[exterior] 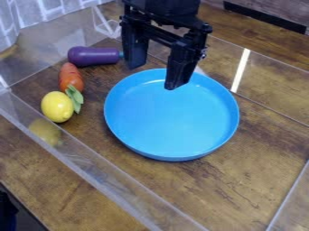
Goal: Put the carrot on the blue tray
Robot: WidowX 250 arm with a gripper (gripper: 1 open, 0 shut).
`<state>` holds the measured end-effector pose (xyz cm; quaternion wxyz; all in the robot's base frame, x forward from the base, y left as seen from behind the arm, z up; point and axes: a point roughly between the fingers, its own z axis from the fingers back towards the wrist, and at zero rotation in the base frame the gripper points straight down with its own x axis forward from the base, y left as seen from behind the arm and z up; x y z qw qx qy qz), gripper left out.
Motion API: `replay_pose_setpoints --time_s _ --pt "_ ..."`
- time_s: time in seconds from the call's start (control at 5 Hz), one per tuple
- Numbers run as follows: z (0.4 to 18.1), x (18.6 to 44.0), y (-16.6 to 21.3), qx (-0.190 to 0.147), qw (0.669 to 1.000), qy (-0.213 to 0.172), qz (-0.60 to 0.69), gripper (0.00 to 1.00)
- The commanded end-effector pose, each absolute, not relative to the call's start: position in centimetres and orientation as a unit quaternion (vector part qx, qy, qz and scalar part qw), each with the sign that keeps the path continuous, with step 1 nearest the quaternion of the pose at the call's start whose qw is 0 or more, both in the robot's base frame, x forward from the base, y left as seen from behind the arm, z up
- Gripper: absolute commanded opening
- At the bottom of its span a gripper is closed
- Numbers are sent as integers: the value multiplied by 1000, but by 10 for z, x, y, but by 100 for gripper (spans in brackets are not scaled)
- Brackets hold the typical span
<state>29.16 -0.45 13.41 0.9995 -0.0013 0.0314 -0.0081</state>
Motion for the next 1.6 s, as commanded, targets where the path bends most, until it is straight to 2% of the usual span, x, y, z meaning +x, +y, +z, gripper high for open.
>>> replay_pose_setpoints --time_s 0.0,1.4 --pt "130 291 -3 -1 999 38 -13 100" --pt "102 288 24 4 994 83 -77 100"
